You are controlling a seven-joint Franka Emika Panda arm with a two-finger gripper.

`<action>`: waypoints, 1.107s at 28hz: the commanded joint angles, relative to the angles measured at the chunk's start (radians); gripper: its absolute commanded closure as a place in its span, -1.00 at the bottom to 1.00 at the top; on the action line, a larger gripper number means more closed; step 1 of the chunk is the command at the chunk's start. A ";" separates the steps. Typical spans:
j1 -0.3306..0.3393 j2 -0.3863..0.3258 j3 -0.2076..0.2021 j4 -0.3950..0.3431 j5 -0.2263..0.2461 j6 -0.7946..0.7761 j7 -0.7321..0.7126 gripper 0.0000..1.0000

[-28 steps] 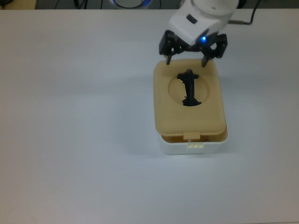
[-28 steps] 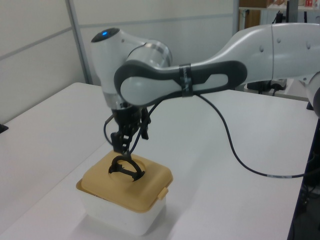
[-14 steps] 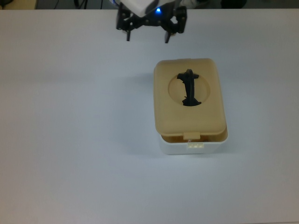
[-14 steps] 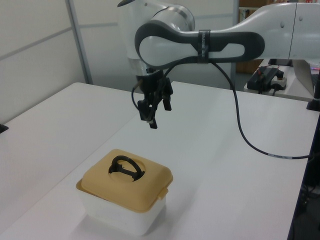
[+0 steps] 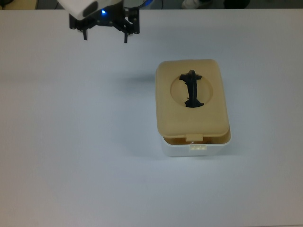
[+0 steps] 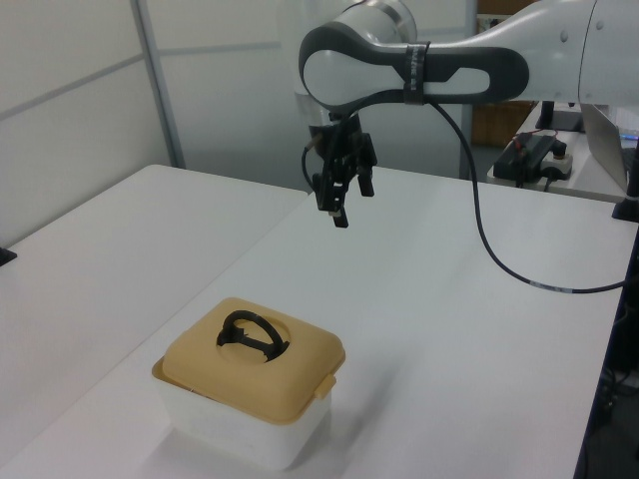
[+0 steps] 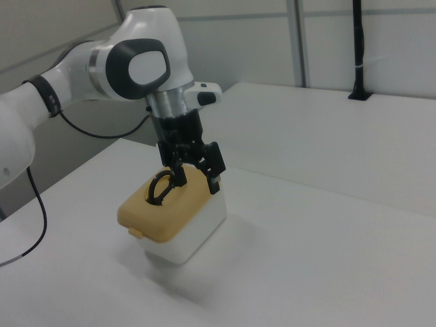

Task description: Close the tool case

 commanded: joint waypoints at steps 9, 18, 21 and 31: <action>-0.022 -0.062 -0.006 -0.070 0.001 0.005 -0.033 -1.00; -0.022 -0.124 -0.014 -0.106 0.004 0.006 -0.031 -1.00; -0.019 -0.147 -0.033 -0.122 0.018 0.006 -0.033 -1.00; -0.009 -0.183 -0.053 -0.153 0.038 0.006 -0.050 -1.00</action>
